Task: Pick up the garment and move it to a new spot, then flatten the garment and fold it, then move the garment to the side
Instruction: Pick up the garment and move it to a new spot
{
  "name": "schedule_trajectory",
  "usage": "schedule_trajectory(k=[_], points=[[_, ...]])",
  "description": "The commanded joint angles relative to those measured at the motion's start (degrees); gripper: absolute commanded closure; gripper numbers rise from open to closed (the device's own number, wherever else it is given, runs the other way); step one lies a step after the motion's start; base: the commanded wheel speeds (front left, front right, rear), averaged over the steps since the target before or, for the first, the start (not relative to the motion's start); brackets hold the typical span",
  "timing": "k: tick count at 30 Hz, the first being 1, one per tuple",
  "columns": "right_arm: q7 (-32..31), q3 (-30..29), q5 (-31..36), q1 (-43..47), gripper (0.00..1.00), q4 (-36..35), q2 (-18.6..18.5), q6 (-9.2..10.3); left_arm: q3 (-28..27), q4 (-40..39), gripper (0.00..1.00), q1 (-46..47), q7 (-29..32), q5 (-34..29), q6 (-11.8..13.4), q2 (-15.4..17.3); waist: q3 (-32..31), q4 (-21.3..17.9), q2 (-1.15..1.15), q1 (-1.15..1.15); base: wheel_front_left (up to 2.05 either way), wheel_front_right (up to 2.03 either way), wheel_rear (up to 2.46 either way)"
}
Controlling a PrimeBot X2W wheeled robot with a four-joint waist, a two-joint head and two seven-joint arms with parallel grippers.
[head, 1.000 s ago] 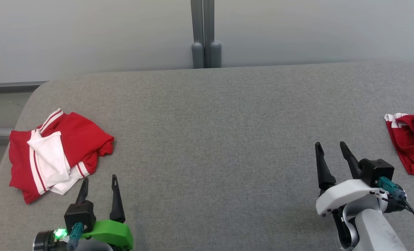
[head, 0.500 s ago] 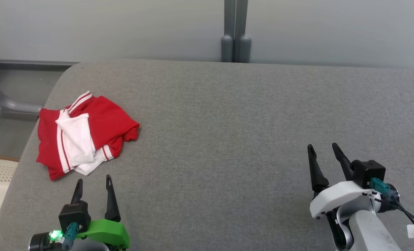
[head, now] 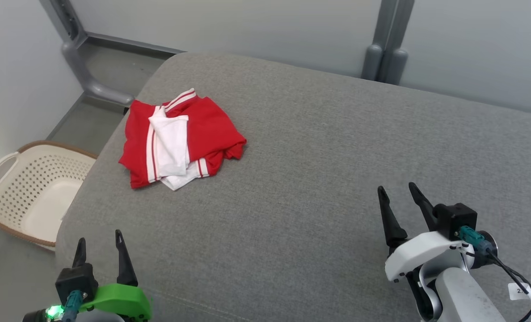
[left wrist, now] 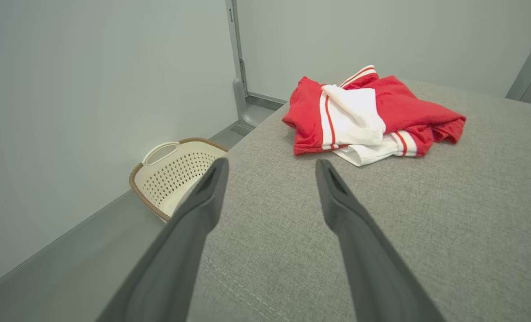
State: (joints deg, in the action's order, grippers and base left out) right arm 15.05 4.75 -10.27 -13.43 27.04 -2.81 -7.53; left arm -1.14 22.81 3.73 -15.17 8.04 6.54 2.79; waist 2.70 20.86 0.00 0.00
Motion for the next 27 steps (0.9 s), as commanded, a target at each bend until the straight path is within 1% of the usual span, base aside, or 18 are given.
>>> schedule_trajectory(k=[1,6,12,14,18,21,27], points=[[0.2,0.5,-0.1,-0.6,0.00,0.1,-0.2,0.08,-0.6,0.1,0.00,-1.0,0.1,0.8,0.2,0.2,0.9,3.6,0.00,0.00,0.00,0.00,0.00],[0.2,2.3,-0.2,-1.3,0.00,0.1,-0.2,0.08,-2.0,-0.5,0.00,-1.6,0.1,1.3,-0.5,0.2,1.6,3.7,0.00,0.00,0.00,0.00,0.00],[0.2,4.1,-0.4,-2.1,0.00,0.2,-0.2,0.08,-4.1,0.2,0.00,-0.9,0.1,2.3,-0.6,0.2,3.1,1.7,0.00,0.00,0.00,0.00,0.00],[0.2,4.4,0.2,-2.4,0.00,0.0,-0.2,0.08,-4.7,0.6,0.00,0.0,0.1,2.9,-1.1,0.2,3.8,0.7,0.00,0.00,0.00,0.00,0.00],[0.2,4.5,1.3,-3.2,0.00,-0.7,-0.2,0.08,-6.2,1.8,0.00,3.0,0.1,3.8,-2.9,0.2,5.8,-1.6,0.00,0.00,0.00,0.00,0.00],[0.2,4.5,2.6,-4.5,0.00,-1.4,-0.2,0.08,-7.9,3.5,0.00,6.5,0.1,4.4,-4.9,0.2,8.1,-3.5,0.00,0.00,0.00,0.00,0.00],[0.2,4.6,4.8,-7.6,0.00,-2.8,-0.2,0.08,-10.9,9.2,0.00,15.9,0.1,3.2,-9.1,1.6,13.5,-7.4,0.00,0.00,0.00,0.00,0.00]])
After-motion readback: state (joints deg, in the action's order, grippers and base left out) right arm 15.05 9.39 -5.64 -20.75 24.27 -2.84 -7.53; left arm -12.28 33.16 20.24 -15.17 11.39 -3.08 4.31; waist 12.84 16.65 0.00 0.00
